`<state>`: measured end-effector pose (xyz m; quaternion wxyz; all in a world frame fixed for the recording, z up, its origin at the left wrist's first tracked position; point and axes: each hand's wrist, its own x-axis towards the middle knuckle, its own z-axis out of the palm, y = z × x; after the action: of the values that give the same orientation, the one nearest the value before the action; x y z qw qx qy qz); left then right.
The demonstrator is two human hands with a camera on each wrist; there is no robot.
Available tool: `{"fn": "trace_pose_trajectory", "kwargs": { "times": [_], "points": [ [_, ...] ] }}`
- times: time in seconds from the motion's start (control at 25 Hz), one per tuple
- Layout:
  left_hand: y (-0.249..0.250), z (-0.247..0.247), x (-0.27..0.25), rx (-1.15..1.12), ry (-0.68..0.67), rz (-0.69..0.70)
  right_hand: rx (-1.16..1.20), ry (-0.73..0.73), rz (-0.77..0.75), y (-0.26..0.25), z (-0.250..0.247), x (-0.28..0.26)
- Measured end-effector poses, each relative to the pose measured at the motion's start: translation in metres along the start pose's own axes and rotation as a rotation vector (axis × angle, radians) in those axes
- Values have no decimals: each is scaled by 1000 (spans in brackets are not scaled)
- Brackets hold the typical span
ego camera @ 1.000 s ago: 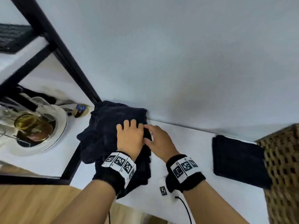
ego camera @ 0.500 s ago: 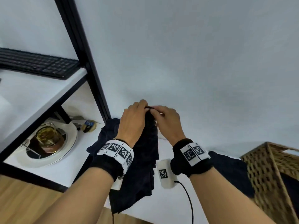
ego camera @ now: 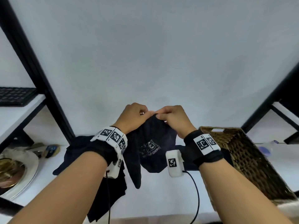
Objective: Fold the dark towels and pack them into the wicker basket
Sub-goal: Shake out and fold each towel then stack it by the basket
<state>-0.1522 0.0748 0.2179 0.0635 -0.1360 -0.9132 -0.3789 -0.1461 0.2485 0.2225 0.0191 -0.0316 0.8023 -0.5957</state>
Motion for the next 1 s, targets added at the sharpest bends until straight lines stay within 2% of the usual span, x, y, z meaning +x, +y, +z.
{"fn": "trace_pose_trajectory", "kwargs": {
  "times": [0.16,0.24,0.4,0.52,0.68,0.8,0.88,0.92,1.0],
  "points": [
    [19,14,1,-78,-239,-139,-139,99,-89,4,-14,-11],
    [23,16,3,-174,-260,-157,-270,113,-187,-1,-20,-15],
    [36,19,7,-279,-173,-134,-419,138,-327,-12,-36,-18],
    [46,20,14,-142,-35,-59,-495,95,-373,-6,-43,-15],
    [55,19,19,84,107,42,-801,-54,-182,18,-54,-4],
    [44,7,24,112,232,45,-756,11,-82,28,-77,2],
    [32,-5,26,177,240,86,-711,126,-100,30,-93,6],
    [25,-10,27,211,203,114,-662,204,-132,28,-99,7],
    [11,-19,26,339,39,102,-533,305,-184,20,-109,9]
  ]
}}
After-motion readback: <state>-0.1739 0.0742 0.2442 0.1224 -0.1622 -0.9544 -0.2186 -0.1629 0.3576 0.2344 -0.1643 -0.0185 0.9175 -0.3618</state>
